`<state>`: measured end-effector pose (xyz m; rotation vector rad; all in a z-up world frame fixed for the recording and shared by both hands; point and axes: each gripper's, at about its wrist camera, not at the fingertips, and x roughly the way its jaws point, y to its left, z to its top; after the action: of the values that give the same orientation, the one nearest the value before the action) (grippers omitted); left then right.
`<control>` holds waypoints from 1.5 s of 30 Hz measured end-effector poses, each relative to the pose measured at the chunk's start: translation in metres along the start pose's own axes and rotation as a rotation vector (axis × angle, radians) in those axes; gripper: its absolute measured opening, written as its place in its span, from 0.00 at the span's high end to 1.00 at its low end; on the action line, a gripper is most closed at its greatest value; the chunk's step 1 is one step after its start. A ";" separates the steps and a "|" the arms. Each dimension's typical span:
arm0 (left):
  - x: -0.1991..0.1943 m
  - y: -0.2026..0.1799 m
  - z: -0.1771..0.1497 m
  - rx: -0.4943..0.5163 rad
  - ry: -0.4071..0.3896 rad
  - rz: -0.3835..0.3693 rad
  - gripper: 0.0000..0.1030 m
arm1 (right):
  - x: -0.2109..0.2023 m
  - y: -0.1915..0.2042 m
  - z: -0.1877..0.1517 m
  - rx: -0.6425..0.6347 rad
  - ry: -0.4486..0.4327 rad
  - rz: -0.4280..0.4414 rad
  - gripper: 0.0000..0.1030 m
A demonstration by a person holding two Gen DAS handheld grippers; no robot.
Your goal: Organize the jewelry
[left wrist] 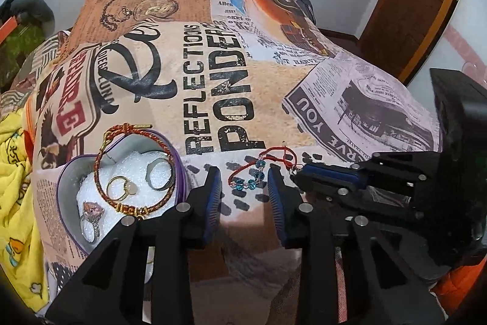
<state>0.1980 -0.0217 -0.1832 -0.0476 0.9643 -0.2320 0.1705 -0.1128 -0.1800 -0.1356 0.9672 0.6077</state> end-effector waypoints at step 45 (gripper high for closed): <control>-0.035 0.003 0.031 0.111 -0.101 0.005 0.94 | 0.010 0.005 0.007 0.043 0.028 0.007 0.79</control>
<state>0.2042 -0.0135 -0.1376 0.0442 0.8500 -0.2759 0.1774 -0.1018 -0.1829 -0.1024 1.0076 0.5923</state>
